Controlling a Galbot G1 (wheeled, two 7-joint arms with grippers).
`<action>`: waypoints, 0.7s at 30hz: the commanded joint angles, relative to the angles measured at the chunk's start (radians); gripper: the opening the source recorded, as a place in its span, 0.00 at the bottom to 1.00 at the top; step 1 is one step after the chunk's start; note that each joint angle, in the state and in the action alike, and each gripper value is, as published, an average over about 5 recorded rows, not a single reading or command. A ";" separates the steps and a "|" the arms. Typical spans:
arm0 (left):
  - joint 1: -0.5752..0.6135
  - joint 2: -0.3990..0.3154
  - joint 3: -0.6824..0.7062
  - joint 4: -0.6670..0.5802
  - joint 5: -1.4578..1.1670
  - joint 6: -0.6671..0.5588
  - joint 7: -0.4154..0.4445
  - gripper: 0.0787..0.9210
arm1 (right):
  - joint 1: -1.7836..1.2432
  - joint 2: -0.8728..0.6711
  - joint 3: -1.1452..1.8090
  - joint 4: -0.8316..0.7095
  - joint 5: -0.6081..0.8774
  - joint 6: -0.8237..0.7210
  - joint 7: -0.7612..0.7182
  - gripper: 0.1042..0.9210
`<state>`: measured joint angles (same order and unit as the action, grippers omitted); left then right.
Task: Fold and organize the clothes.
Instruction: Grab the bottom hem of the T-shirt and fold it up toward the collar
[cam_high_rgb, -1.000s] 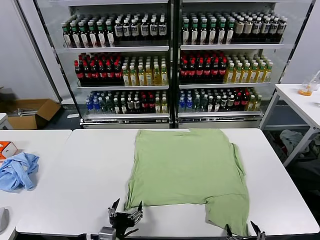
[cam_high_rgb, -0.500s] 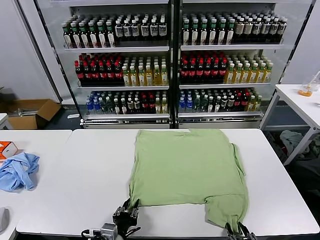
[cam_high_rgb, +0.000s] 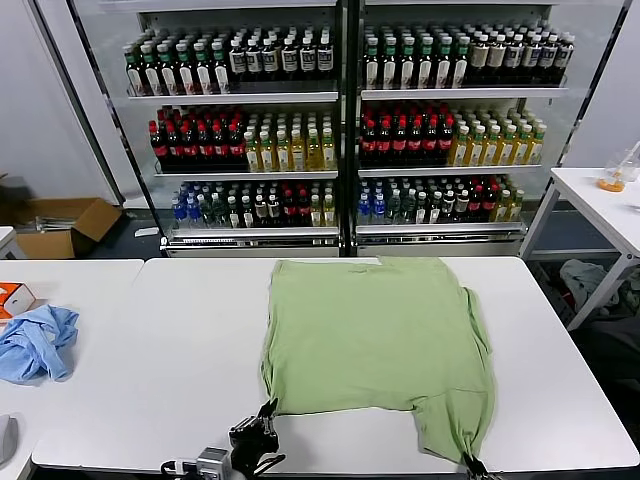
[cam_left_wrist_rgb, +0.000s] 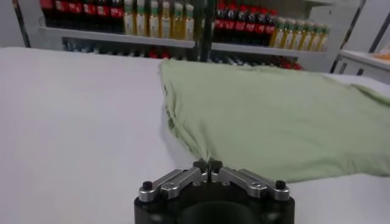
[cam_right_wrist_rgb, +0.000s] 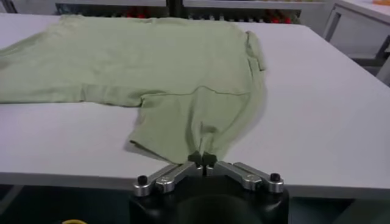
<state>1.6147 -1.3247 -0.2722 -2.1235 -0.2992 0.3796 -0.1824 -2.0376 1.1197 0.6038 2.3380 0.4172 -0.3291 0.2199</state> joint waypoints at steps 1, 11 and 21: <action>0.043 0.009 -0.055 -0.095 -0.059 -0.034 0.007 0.01 | -0.009 -0.031 0.066 0.099 0.050 0.033 -0.001 0.00; 0.065 0.055 -0.164 -0.174 -0.156 -0.035 0.006 0.01 | 0.057 -0.101 0.121 0.119 0.108 0.031 0.000 0.00; -0.047 0.123 -0.113 -0.115 -0.192 -0.033 0.014 0.01 | 0.309 -0.202 0.098 -0.006 0.179 0.001 0.010 0.00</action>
<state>1.6395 -1.2549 -0.3832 -2.2523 -0.4393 0.3506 -0.1713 -1.8943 0.9884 0.6932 2.3883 0.5463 -0.3225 0.2271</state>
